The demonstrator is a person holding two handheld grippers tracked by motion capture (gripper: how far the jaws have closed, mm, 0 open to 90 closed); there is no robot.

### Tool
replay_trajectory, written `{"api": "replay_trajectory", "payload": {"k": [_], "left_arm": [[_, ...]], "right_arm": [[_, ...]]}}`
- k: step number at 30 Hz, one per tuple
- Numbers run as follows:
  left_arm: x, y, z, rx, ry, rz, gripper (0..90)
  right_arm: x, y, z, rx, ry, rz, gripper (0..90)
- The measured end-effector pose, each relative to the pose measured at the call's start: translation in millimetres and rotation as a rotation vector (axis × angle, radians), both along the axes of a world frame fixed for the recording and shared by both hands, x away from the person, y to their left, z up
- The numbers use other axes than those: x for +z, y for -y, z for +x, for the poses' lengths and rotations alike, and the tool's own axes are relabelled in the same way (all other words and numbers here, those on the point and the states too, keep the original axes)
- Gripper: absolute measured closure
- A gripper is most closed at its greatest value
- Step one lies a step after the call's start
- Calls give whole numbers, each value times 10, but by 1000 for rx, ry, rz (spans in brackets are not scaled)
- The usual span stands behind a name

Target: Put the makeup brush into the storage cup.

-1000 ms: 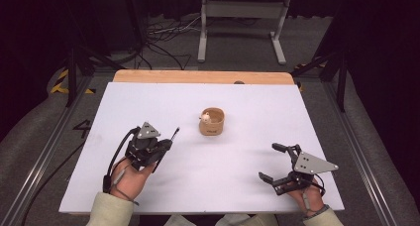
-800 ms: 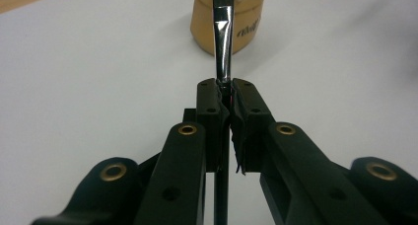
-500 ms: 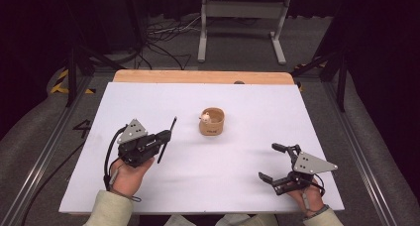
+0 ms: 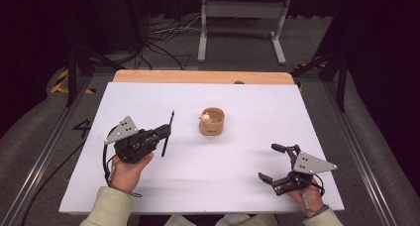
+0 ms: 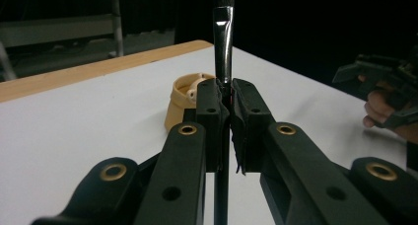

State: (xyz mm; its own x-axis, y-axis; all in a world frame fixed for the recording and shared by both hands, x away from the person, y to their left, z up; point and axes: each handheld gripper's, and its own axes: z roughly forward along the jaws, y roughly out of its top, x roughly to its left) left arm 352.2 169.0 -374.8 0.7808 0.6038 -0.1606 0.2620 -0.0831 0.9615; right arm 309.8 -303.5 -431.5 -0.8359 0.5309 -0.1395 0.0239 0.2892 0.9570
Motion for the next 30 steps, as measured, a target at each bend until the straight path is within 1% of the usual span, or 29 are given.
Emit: {"api": "replay_trajectory", "payload": {"k": [3,4,6,7,10,11,13,16,17,18,19,22,24,26,27,30], "left_arm": [[20,16,32,-9,17,-7,831],[31,27,44,-10,15,-7,831],[54,57,76,-11,12,4,831],[74,82,99,-13,21,8,831],[118,135,135,-19,32,6,831],[142,163,155,-23,46,5,831],[175,214,180,-31,55,-1,831],[210,298,222,-36,91,14,831],[222,338,243,-40,94,21,831],[240,380,274,-39,94,34,831],[240,380,274,-39,94,34,831],[271,444,328,-42,94,20,831],[291,483,364,-40,89,6,831],[303,513,398,-34,92,-3,831],[307,530,419,-33,83,-8,831],[313,575,472,-21,74,-27,831]], "right_arm": [[-3,4,-5,-4,0,0,0],[-5,9,-11,-7,0,-1,0],[-8,16,-23,-13,1,-2,0],[-8,20,-30,-14,-1,-4,0],[-7,29,-53,-18,3,-8,0],[-8,27,-56,-19,2,-6,0],[-7,31,-62,-19,2,-4,0],[-9,38,-54,-19,1,1,0],[-10,38,-51,-19,0,3,0],[-6,40,-49,-19,0,4,0],[-6,40,-49,-19,0,4,0],[-8,30,-39,-15,-2,4,0],[-11,25,-34,-13,-2,4,0],[-11,25,-32,-13,-2,2,0],[-12,26,-31,-11,-2,2,0],[-17,31,-25,-11,-3,8,0]]}}
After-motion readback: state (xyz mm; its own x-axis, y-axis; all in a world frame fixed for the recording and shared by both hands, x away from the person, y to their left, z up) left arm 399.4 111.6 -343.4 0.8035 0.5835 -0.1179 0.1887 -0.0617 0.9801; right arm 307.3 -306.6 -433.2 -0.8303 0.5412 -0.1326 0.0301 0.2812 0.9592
